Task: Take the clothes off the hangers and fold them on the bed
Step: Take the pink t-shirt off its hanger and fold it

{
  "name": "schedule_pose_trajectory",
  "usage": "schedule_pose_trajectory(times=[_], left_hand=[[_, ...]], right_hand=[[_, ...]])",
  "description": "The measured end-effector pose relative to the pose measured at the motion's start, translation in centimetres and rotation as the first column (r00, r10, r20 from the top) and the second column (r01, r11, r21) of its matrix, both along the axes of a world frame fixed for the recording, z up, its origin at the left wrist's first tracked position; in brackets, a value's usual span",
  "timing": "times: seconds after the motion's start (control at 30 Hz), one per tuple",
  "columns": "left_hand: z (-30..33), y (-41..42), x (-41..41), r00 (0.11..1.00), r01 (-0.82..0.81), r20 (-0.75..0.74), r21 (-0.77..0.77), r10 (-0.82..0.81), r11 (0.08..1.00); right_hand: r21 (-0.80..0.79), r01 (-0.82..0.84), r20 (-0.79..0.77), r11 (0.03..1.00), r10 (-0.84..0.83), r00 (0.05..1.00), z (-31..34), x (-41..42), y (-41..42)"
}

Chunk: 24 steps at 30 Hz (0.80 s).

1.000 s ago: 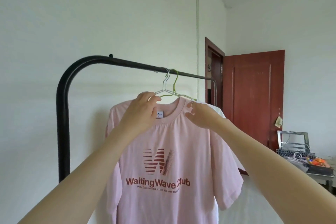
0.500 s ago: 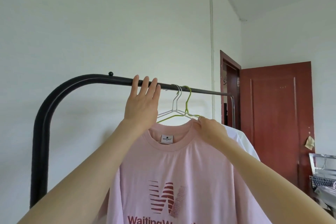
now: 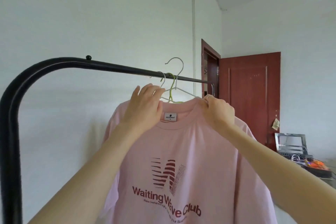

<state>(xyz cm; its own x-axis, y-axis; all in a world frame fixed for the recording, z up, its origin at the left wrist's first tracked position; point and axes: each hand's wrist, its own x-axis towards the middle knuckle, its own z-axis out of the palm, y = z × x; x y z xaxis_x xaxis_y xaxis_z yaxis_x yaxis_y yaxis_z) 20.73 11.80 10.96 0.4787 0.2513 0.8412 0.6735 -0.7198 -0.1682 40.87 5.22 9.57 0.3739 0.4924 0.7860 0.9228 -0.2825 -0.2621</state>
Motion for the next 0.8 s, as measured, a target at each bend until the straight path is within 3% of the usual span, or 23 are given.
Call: schedule_pose_trajectory(times=[0.07, 0.17, 0.33, 0.53, 0.8], left_hand=[[-1.5, -1.3, 0.7, 0.992, 0.121, 0.041, -0.174, -0.115, 0.977], [-4.2, -3.2, 2.0, 0.968, 0.251, 0.07, -0.302, -0.241, 0.92], [-9.2, -5.9, 5.2, 0.889, 0.423, 0.105, -0.559, -0.445, 0.713], [-13.1, -13.5, 9.0, 0.78, 0.504, 0.115, -0.697, -0.616, 0.509], [-15.2, -32.6, 12.2, 0.558, 0.599, 0.125, -0.745, -0.821, 0.294]], right_hand=[[-0.02, 0.024, -0.007, 1.0, -0.024, 1.0, -1.7, 0.3, -1.4], [-0.091, 0.085, 0.0, 0.992, -0.085, 0.996, -4.6, 1.1, -4.9], [-0.188, 0.213, -0.01, 0.959, -0.218, 0.976, -8.8, 2.4, -12.7], [-0.251, 0.389, 0.003, 0.886, -0.401, 0.916, -10.7, 3.2, -25.5], [-0.208, 0.692, -0.022, 0.691, -0.71, 0.703, -11.0, 1.1, -49.6]])
